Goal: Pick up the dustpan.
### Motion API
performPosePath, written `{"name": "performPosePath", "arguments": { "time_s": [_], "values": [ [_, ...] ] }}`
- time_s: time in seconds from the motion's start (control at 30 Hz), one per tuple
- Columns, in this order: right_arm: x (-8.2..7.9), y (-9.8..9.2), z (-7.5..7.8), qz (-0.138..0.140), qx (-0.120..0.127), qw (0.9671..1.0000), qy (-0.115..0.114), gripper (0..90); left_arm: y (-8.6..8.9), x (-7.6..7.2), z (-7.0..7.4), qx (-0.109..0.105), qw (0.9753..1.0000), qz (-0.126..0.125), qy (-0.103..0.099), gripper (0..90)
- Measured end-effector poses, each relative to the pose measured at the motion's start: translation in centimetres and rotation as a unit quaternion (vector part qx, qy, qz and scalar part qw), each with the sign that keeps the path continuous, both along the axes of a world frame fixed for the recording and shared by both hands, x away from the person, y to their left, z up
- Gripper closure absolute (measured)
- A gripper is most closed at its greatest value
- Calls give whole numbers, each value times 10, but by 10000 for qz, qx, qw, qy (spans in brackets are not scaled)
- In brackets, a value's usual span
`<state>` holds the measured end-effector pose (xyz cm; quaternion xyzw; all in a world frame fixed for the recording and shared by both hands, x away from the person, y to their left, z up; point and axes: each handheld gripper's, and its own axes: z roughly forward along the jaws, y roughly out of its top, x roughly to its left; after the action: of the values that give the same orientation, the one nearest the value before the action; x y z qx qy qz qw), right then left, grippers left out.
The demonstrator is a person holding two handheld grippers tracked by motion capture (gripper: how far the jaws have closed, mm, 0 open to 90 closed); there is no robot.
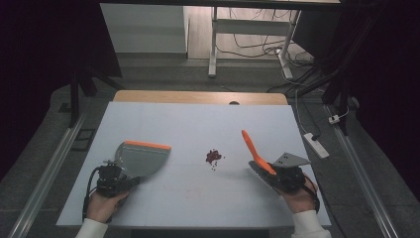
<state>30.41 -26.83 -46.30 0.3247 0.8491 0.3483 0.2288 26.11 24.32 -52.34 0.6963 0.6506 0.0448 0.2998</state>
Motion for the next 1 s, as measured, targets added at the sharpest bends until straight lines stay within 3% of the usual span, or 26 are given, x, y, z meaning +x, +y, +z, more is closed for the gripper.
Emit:
{"name": "performPosePath", "arguments": {
  "time_s": [0.4, 0.77, 1.0],
  "values": [
    [-2, 0, 1, -33, 30, 10000, -61, 698, 6, -1, 6, -236, 9985, -264, -422, 616],
    [-2, -1, 3, -64, 92, 9999, -122, 698, 15, -1, 10, -215, 9941, -619, -867, 617],
    [-2, -1, 3, -68, 79, 9998, -156, 698, 16, -3, 14, -251, 9900, -824, -1117, 617]
  ]
}}
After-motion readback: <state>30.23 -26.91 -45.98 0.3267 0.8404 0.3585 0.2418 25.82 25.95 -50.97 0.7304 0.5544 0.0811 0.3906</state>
